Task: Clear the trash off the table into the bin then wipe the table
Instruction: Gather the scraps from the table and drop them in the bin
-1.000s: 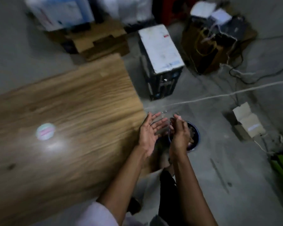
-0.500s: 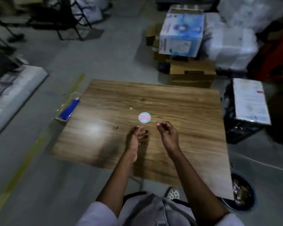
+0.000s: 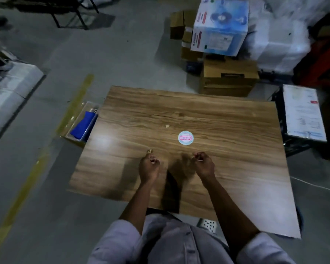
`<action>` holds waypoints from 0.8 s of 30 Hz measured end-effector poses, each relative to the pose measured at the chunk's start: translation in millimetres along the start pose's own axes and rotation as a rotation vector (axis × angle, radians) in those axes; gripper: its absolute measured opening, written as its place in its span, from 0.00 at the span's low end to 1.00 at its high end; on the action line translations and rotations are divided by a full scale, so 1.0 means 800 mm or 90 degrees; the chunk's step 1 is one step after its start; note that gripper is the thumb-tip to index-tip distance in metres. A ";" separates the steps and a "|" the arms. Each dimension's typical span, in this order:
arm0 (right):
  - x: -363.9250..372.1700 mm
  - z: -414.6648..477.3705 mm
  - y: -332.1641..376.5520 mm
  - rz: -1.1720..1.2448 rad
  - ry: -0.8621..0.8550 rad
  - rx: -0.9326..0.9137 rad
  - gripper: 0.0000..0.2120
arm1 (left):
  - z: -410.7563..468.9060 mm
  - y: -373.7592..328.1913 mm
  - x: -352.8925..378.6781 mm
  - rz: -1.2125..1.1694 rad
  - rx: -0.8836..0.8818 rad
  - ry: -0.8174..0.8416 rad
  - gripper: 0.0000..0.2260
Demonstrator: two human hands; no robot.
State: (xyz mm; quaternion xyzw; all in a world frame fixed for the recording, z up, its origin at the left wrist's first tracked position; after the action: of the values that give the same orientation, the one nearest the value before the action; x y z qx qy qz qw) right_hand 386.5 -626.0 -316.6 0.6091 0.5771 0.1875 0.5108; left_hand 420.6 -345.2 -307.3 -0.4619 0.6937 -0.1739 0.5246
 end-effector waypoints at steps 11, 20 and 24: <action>0.097 -0.037 -0.025 -0.027 -0.047 0.092 0.06 | 0.119 0.001 0.021 0.181 0.186 0.171 0.03; 0.029 -0.104 -0.031 -0.121 -0.143 -0.006 0.07 | 0.085 0.019 0.041 0.045 0.156 0.281 0.03; -0.030 -0.153 -0.119 -0.159 -0.327 0.229 0.11 | 0.079 0.024 0.045 0.027 0.135 0.276 0.10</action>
State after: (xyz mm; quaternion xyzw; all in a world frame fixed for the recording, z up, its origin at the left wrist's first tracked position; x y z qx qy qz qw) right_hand 231.5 -616.0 -337.9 0.6412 0.5234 -0.1411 0.5431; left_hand 467.1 -349.5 -366.0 -0.3414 0.7775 -0.3302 0.4123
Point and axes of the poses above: each hand's wrist, its own z-axis towards the middle knuckle, its own x-axis out of the palm, y = z × x, the point moved 10 cm from there along z, towards the middle knuckle, and after that the axes turned 4 degrees about y, right-handed, at the moved point
